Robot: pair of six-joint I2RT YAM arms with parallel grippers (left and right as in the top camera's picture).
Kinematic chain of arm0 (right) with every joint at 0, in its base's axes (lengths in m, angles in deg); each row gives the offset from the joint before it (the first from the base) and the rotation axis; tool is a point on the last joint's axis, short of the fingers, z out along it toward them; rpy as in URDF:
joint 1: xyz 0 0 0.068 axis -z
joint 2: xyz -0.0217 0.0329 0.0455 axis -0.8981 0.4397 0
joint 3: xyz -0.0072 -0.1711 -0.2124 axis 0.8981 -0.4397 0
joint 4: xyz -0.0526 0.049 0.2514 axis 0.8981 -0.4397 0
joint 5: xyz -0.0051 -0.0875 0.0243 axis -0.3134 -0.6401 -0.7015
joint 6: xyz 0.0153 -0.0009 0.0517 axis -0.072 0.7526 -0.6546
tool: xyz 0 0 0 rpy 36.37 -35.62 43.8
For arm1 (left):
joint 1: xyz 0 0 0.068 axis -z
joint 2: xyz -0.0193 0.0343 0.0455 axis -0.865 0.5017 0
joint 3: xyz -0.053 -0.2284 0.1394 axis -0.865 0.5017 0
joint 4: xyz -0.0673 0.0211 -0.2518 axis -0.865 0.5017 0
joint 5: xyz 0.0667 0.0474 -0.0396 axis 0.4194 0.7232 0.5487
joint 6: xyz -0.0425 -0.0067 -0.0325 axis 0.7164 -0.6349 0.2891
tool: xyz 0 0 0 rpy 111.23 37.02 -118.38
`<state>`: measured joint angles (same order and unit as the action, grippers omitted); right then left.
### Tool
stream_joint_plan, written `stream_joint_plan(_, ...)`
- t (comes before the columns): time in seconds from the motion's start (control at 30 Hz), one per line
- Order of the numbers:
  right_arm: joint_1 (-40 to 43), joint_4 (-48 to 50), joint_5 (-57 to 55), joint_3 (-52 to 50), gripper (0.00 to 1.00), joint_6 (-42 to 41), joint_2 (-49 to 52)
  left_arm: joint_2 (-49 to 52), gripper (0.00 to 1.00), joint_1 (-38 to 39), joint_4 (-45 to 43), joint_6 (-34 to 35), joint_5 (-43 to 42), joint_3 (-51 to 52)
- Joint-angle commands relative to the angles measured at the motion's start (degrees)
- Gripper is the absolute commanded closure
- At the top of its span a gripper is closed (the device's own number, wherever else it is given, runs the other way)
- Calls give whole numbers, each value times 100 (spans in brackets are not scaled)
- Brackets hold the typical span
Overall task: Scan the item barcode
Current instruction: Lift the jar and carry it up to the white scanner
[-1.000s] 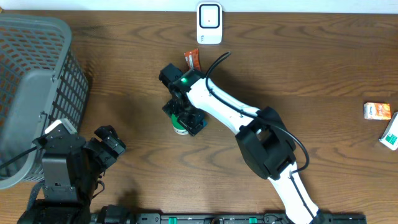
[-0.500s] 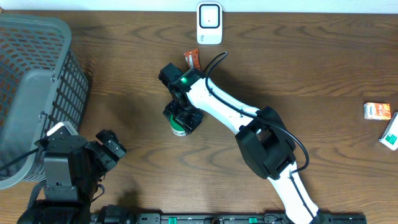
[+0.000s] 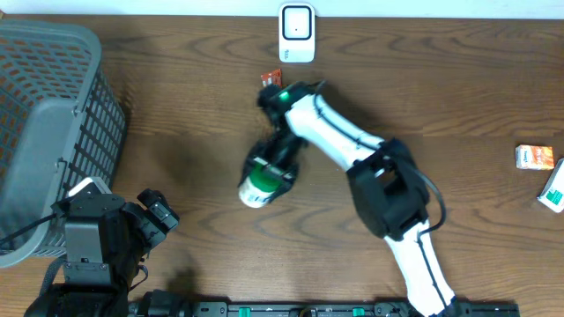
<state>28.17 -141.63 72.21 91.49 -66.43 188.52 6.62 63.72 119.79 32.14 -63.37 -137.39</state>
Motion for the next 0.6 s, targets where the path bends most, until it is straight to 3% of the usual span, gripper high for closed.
stream_joint_plan(0.0,481,-544,1270,7,53,1755,15,-2,2,-24,39,-55,72,-76)
stream_joint_plan(0.23,1248,-1893,1768,0,51,3668,15,-2,2,-24,39,-55,72,-76)
stream_joint_plan(0.57,1545,-1893,1915,0,50,3845,-15,-2,2,-24,39,-55,72,-76)
